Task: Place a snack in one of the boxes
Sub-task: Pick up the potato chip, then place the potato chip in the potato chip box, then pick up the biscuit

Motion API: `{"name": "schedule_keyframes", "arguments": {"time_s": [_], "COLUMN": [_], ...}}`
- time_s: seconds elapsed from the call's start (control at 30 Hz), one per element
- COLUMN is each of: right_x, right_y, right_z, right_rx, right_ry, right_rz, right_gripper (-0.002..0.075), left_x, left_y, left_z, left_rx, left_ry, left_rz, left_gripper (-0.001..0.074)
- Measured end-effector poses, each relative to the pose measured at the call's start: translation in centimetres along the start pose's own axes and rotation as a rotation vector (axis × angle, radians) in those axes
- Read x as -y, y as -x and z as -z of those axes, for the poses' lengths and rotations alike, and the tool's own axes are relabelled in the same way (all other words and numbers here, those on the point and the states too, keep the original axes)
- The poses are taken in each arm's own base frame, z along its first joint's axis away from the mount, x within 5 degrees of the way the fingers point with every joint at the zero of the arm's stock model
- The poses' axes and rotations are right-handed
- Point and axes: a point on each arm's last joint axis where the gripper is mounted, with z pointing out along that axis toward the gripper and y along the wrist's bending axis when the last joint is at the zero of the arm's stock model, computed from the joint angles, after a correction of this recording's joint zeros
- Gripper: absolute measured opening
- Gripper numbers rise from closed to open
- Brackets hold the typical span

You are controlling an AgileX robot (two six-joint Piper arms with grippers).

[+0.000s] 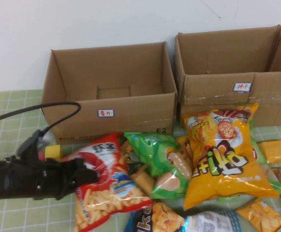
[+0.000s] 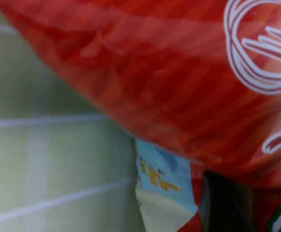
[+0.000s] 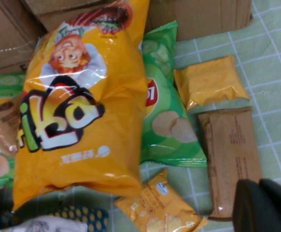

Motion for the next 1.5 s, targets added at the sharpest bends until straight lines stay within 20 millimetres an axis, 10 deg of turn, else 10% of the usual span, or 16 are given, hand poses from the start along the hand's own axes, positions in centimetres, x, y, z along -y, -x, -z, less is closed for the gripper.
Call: {"name": "schedule_keyframes", "arguments": {"time_s": [0.27, 0.53, 0.9, 1.03, 1.17, 1.5], "right_x": [0.0, -0.1, -0.1, -0.1, -0.1, 0.1], "right_y": [0.0, 0.0, 0.1, 0.1, 0.1, -0.3], "right_z": [0.0, 0.0, 0.0, 0.0, 0.0, -0.3], "right_rx": [0.002, 0.003, 0.011, 0.015, 0.020, 0.019], "right_ry": [0.000, 0.008, 0.012, 0.012, 0.012, 0.007], "right_rz": [0.000, -0.016, -0.023, -0.018, -0.012, -0.007], "right_gripper": [0.0000, 0.0000, 0.0000, 0.0000, 0.0000, 0.0000], "left_x": [4.2, 10.2, 15.0, 15.2, 15.5, 18.1], "left_y": [0.0, 6.1, 18.0, 18.6, 18.6, 17.2], "left_z": [0.7, 3.1, 8.0, 7.2, 6.6, 11.5], "left_rx": [-0.099, 0.015, 0.714, 0.721, 0.734, 0.795], "left_ry": [-0.434, -0.590, -0.123, -0.089, -0.024, 0.156], "left_rz": [-0.074, -0.268, -0.554, -0.695, -0.829, -1.081], "left_gripper": [0.0216, 0.0215, 0.0282, 0.0557, 0.0664, 0.0455]}}
